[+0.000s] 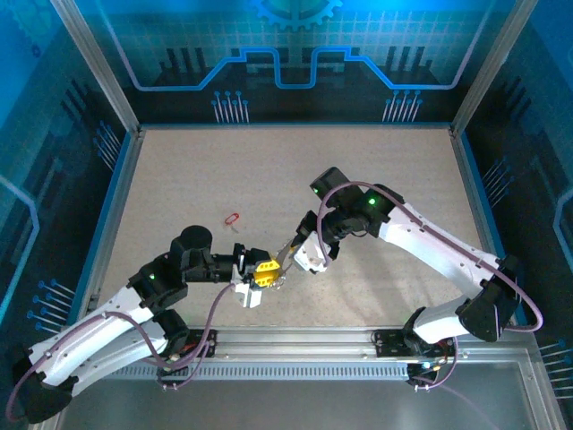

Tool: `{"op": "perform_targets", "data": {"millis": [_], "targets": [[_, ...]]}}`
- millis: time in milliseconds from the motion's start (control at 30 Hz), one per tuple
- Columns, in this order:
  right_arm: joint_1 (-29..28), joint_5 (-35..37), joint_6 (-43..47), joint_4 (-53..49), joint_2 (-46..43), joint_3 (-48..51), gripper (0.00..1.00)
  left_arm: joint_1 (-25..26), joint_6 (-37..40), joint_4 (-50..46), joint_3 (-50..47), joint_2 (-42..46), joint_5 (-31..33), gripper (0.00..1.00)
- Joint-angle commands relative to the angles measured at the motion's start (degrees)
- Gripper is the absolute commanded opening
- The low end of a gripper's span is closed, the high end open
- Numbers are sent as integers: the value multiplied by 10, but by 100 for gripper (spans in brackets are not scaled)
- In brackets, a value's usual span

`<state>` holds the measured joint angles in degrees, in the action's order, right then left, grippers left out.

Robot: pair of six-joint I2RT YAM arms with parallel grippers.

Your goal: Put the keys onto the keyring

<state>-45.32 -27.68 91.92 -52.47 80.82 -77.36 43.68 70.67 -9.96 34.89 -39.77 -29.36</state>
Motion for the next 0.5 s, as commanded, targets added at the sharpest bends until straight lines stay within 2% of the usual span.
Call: {"op": "perform_targets", "data": {"millis": [0, 467], "targets": [[4, -31, -14, -2, 4, -23, 0, 6, 14, -6, 8, -3, -22, 25], [6, -24, -5, -23, 6, -23, 0, 7, 23, -5, 15, -7, -15, 24]]}}
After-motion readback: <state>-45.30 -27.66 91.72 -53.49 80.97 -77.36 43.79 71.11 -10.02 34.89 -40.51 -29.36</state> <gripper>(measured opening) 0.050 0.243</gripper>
